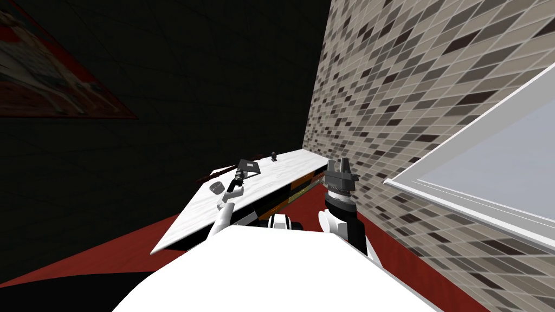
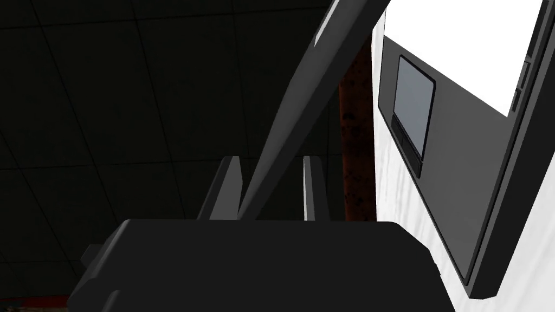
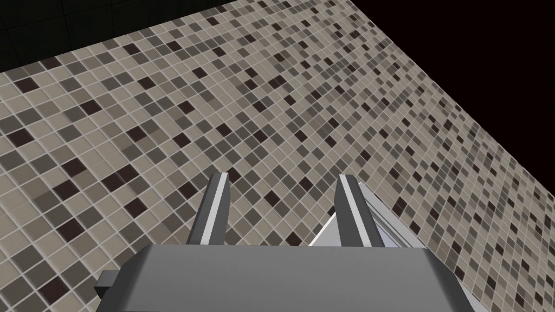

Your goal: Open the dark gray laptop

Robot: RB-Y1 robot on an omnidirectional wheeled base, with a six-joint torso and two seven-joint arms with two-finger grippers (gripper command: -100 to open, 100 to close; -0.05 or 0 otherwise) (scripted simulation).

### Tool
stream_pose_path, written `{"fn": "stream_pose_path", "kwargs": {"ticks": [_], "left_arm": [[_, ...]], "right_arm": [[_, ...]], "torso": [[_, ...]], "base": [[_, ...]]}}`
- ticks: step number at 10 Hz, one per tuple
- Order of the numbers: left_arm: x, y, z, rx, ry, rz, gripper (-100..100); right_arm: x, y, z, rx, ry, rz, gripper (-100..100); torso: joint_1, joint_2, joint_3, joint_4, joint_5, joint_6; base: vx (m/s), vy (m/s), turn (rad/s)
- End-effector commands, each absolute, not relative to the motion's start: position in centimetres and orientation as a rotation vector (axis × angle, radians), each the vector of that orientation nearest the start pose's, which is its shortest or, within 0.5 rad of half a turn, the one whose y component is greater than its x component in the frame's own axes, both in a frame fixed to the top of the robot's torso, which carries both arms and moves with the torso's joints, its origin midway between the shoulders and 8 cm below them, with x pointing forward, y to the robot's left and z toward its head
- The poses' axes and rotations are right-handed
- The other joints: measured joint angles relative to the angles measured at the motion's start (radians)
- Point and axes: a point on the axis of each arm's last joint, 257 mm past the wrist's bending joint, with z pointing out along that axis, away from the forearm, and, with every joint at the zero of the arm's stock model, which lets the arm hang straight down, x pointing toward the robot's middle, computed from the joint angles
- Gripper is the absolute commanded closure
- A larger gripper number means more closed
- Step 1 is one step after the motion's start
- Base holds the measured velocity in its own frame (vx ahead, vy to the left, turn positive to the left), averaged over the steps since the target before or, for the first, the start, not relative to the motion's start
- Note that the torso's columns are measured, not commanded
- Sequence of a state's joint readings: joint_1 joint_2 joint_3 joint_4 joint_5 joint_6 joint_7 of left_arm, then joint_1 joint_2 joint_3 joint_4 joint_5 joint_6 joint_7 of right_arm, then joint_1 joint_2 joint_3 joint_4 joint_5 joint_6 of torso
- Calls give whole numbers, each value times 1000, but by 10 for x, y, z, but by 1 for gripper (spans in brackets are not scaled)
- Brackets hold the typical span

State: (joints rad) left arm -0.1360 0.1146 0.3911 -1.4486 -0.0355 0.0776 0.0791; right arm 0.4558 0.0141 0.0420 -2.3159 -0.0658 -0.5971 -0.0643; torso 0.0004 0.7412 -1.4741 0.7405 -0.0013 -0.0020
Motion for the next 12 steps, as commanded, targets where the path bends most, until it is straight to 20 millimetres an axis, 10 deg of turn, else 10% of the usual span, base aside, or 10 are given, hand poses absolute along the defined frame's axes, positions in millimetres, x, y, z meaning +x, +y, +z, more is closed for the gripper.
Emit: {"fn": "stream_pose_path", "kwargs": {"ticks": [1, 12], "left_arm": [[565, 418, -216, -1371, 988, -956, -100], [663, 272, -204, -1321, 1133, -1152, -100]], "right_arm": [[320, -268, 70, 593, 420, 1496, 0], [320, -268, 70, 593, 420, 1496, 0]], "torso": [[-2, -1, 0, 0, 0, 1], [0, -3, -2, -3, 1, 1]], "base": [[-10, -3, 357], [-10, 5, 210]]}}
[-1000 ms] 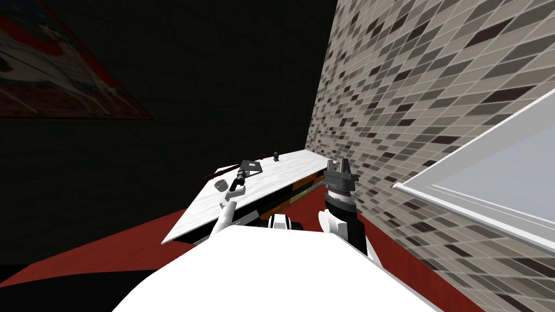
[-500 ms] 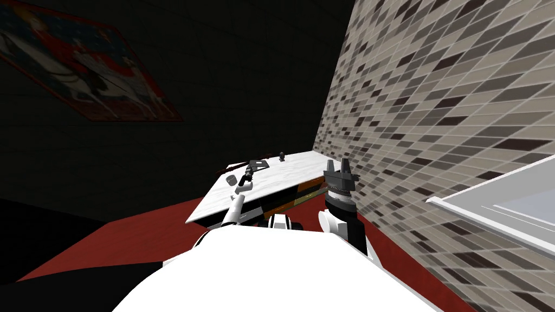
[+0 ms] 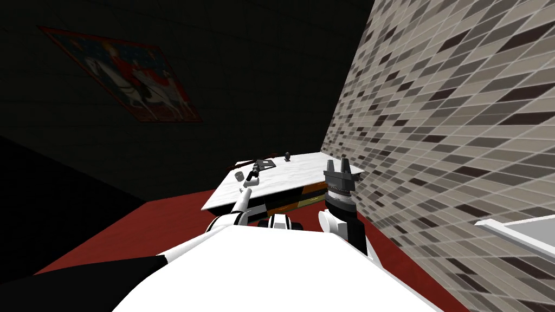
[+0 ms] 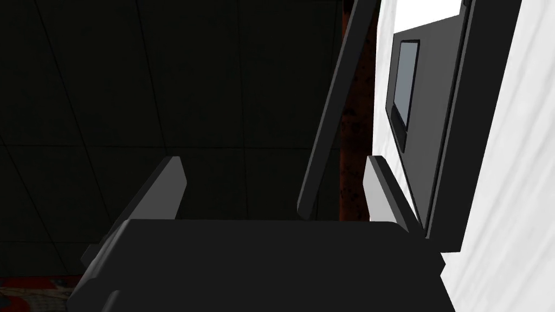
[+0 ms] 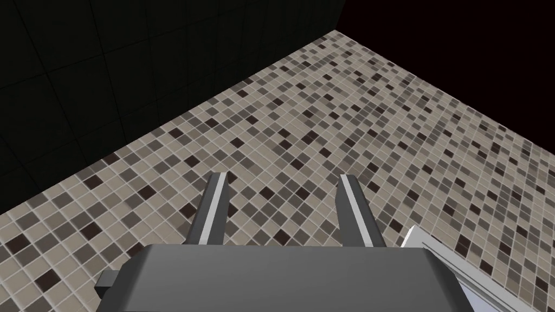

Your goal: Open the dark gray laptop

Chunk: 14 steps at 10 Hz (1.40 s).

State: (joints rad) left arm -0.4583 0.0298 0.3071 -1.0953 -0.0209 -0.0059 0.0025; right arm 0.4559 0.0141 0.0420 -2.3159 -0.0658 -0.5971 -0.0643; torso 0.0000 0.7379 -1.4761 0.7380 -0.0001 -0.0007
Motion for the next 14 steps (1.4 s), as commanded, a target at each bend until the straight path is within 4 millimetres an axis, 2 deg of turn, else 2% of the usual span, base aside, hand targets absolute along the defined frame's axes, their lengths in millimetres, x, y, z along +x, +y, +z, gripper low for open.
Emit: {"fn": "stream_pose_path", "kwargs": {"ticks": [1, 2, 4, 5, 7, 8, 9, 10, 11, 12, 13, 14], "left_arm": [[663, 271, -210, -1329, 1141, -1148, -100], [675, 240, -200, -1296, 1168, -1185, -100], [679, 233, -202, -1301, 1184, -1188, -100], [687, 203, -194, -1266, 1212, -1219, -100], [692, 194, -193, -1267, 1230, -1224, -100], [699, 164, -181, -1225, 1257, -1255, -100], [703, 159, -172, -1212, 1253, -1265, -100], [704, 156, -173, -1213, 1260, -1266, -100], [703, 156, -184, -1228, 1277, -1256, -100], [708, 126, -168, -1177, 1298, -1287, -100], [711, 117, -171, -1180, 1323, -1285, -100], [712, 91, -159, -1132, 1342, -1309, -100]], "right_arm": [[320, -268, 70, 593, 420, 1496, 0], [320, -268, 70, 593, 420, 1496, 0], [320, -268, 70, 593, 420, 1496, 0], [320, -268, 70, 593, 420, 1496, 0], [320, -268, 70, 593, 420, 1496, 0], [320, -268, 70, 593, 420, 1496, 0], [320, -268, 70, 593, 420, 1496, 0], [320, -268, 70, 593, 420, 1496, 0], [320, -268, 70, 593, 420, 1496, 0], [320, -268, 70, 593, 420, 1496, 0], [320, -268, 70, 593, 420, 1496, 0], [320, -268, 70, 593, 420, 1496, 0]], "torso": [[0, 0, 0, 0, 0, 1], [0, 0, 0, 0, 0, 1], [0, 1, 1, 1, 0, 1], [-1, 1, 1, 1, 0, 2], [0, 2, 1, 2, 0, 0], [0, 1, 1, 1, 0, 1], [0, 2, 2, 2, 0, -1], [-1, 3, 2, 2, 0, 2], [-1, 2, 1, 2, 0, 2], [-1, 1, 1, 1, 0, 1], [0, 0, 0, 0, 0, 0], [0, 0, 0, 0, 0, 1]], "base": [[-2, 2, 40], [-10, 8, 346], [-8, 2, 101], [-12, 12, 259], [-6, 3, 140], [-11, 9, 365], [-10, 3, 188], [-3, 5, -17], [1, 4, -29], [-8, 9, 311], [-8, 4, 264], [-13, 10, 450]]}}
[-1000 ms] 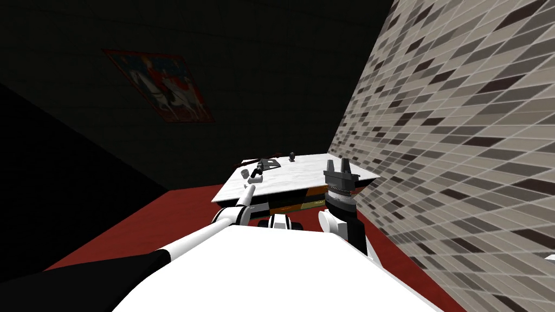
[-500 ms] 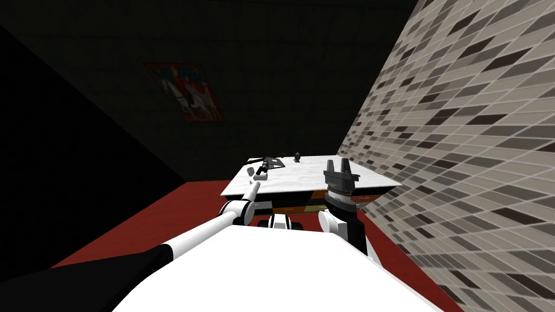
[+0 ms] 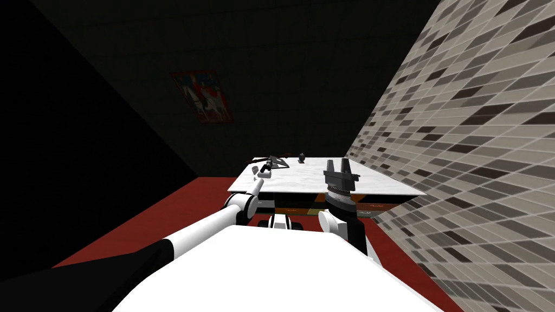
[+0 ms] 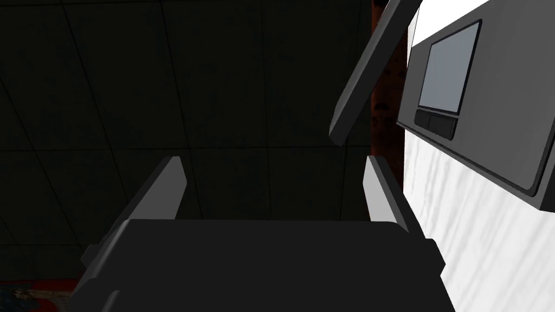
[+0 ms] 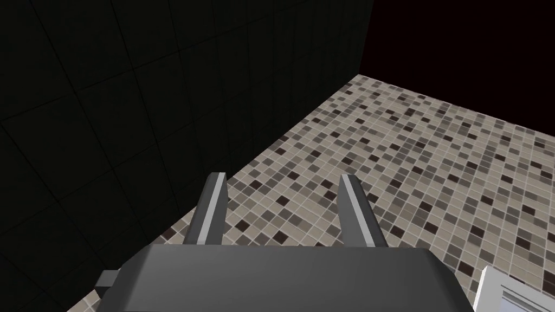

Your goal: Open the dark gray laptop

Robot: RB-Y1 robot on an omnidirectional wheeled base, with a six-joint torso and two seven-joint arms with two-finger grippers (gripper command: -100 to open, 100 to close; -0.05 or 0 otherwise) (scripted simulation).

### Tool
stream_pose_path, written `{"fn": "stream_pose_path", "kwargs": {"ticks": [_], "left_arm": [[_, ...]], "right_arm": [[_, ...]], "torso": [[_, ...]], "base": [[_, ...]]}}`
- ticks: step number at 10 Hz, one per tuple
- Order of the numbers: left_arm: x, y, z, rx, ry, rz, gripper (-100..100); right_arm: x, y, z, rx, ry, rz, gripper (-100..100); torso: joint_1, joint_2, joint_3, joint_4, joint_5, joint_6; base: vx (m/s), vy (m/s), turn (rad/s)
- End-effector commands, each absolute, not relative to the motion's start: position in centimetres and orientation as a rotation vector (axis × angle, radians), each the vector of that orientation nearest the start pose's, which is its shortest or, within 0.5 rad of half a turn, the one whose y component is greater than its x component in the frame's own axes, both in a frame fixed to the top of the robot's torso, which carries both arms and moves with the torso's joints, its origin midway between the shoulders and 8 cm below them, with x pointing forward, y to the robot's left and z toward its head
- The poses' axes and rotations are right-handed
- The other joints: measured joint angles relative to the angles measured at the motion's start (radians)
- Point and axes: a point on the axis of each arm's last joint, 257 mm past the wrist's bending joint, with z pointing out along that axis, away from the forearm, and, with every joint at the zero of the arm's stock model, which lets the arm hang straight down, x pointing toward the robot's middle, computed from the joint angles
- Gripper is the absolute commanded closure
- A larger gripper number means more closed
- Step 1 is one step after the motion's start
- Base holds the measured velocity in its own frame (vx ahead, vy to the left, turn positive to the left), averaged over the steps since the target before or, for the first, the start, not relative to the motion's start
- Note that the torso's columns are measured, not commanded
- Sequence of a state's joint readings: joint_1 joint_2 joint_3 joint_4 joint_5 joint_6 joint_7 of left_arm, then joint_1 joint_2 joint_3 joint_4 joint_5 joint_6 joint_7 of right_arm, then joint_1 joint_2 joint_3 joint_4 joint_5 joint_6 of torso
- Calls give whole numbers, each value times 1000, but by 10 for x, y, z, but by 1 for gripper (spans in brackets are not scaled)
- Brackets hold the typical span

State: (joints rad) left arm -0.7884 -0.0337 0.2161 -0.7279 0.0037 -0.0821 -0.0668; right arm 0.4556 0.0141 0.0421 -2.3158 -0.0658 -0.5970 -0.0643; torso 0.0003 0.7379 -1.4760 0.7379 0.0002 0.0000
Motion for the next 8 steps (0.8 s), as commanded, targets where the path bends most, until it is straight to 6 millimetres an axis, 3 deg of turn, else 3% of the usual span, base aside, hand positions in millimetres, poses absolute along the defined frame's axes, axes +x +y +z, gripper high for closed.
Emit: {"fn": "stream_pose_path", "kwargs": {"ticks": [1, 2, 3, 8], "left_arm": [[715, 83, -157, -1127, 1359, -1311, -100], [716, 92, -163, -1139, 1350, -1305, -100], [716, 91, -162, -1135, 1350, -1307, 0], [716, 91, -162, -1135, 1350, -1306, 0]], "right_arm": [[320, -268, 70, 593, 420, 1496, 0], [320, -268, 70, 593, 420, 1496, 0], [320, -268, 70, 593, 420, 1496, 0], [320, -268, 70, 593, 420, 1496, 0]], "torso": [[1, 0, 0, 0, 0, -1], [-1, 0, 0, 0, 0, 1], [-1, 0, 0, 0, 0, 0], [0, 0, 0, 0, 0, 0]], "base": [[-9, 7, 152], [-2, 4, -13], [0, 0, 0], [0, 0, 0]]}}
